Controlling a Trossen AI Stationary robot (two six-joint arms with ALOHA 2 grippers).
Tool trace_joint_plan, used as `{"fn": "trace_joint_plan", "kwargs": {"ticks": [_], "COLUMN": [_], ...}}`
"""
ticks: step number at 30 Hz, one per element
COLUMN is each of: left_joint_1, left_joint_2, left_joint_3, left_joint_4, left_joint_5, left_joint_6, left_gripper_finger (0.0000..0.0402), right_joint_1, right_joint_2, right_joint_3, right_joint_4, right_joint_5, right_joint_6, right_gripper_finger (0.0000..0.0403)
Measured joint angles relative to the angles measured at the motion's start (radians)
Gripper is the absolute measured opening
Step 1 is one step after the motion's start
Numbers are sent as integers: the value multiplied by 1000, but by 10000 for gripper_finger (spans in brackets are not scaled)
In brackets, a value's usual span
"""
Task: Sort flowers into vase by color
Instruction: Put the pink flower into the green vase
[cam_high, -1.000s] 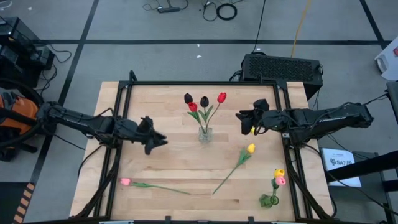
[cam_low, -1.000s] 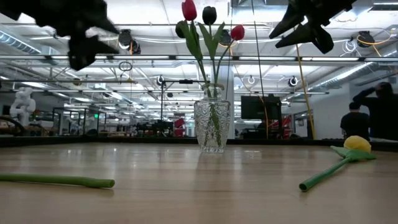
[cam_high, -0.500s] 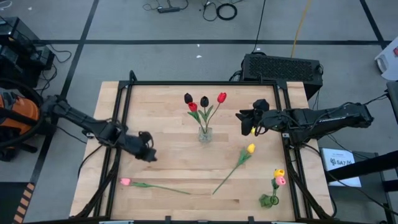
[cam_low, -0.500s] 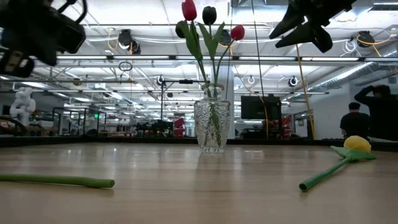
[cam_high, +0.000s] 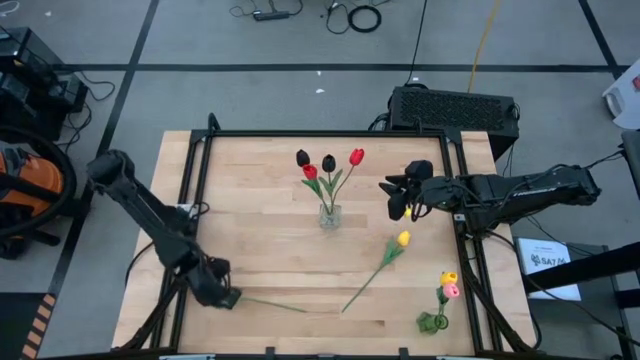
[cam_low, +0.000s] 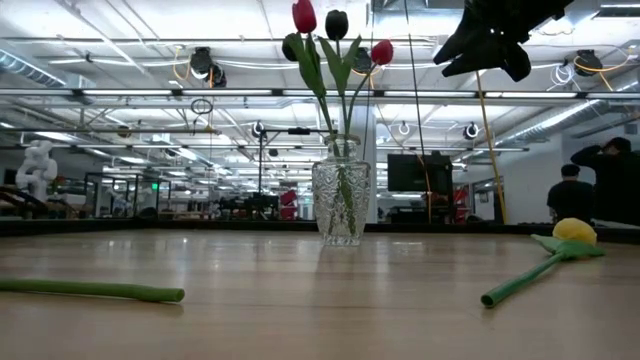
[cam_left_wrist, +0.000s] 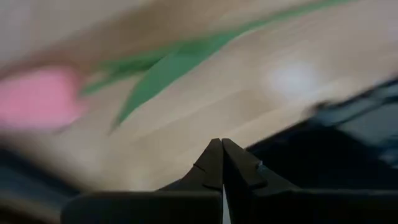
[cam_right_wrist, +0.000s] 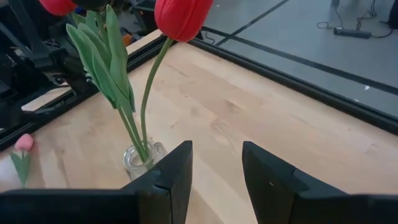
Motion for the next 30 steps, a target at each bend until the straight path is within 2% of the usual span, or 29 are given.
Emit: {"fn": "trace_joint_plan", "kwargs": {"ticks": [3,6,9,14,17,20,22,25,27,28,29,30], "left_joint_1": [-26,-23,-17,5,44,84,123,159,181,184,194,215], "left_joint_2": [64,109,148,190,191,177,171,152,147,140,137,137], "left_joint_3": [-11,-37,-62,-131,-162,-162,-158,-132,-100,-83,-70,-49], "left_joint_4": [-11,-4,-8,-23,-75,-132,-169,-245,-319,-366,-430,-478], "left_joint_5": [105,121,154,295,290,209,202,70,-91,-328,-617,-727], "left_joint_6": [-24,-14,64,175,206,242,248,302,344,351,364,358], "left_gripper_finger": [1,1,1,0,0,0,0,0,0,0,0,0], "right_joint_1": [0,0,0,0,0,0,0,0,0,0,0,0], "right_joint_2": [0,0,0,0,0,0,0,0,0,0,0,1], "right_joint_3": [0,0,0,0,0,0,0,0,0,0,0,0], "right_joint_4": [0,0,0,0,1,1,2,2,2,3,5,6], "right_joint_5": [0,2,5,2,0,-1,-1,-1,-1,-1,-1,-1], "right_joint_6": [-15,-18,-17,-3,12,14,25,39,39,42,43,43], "right_gripper_finger": [132,132,132,132,132,132,132,132,132,132,132,132]}}
